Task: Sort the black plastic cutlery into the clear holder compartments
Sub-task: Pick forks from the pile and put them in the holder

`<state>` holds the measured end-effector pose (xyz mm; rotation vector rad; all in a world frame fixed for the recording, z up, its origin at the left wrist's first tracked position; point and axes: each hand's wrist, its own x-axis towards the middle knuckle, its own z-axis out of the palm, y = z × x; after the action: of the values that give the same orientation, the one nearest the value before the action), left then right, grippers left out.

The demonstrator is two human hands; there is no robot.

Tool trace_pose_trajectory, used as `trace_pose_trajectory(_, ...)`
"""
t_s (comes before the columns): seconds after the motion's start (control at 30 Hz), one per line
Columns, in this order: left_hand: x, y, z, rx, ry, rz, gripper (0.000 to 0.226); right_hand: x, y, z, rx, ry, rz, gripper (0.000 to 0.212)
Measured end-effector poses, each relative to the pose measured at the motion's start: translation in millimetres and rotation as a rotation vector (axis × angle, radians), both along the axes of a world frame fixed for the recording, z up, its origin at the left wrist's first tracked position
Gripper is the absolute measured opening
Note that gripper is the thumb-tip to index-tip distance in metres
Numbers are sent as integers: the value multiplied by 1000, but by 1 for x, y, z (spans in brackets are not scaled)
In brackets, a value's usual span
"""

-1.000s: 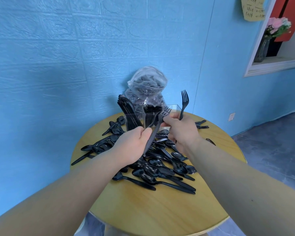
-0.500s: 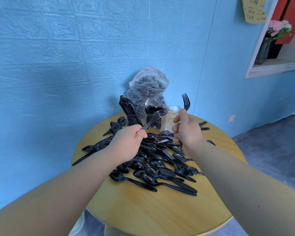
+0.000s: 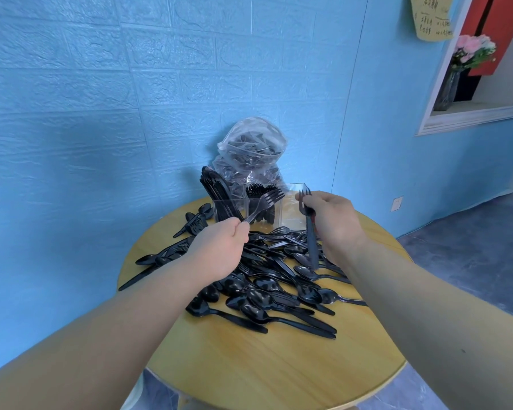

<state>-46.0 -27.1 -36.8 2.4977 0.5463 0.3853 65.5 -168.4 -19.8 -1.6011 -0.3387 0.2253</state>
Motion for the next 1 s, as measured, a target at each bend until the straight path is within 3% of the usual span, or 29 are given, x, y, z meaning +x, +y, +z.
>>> trace_pose_trajectory(0.2,0,-3,3,-49,35,-80,50,-1,10,-1,93,-24,50,12)
trace_pose_trajectory(0.33,-3,3,3,-191,34,-104,54,1,8,-2,64,-107,23,13)
trace_pose_trajectory(0.47,-4,-1,5,-17,47,-144,41,-3,7,-3,118,-96,41,16)
trace_pose_trajectory(0.53,-3,-4,4,15,36,-174,36,-6,7,-3,52,-140,43,18)
trace_pose_trajectory(0.63,-2,-6,3,-4,56,-211,30,-5,6,-4,-231,-368,-41,24)
trace_pose_trajectory(0.7,-1,-5,4,-24,65,-232,32,-6,4,-5,-311,-469,-59,31)
trace_pose_trajectory(0.87,6,1,4,115,124,-174,35,-6,1,-8,-225,-446,-36,16)
trace_pose_trajectory(1.0,17,-2,5,237,36,-136,40,5,3,-7,35,-229,15,12)
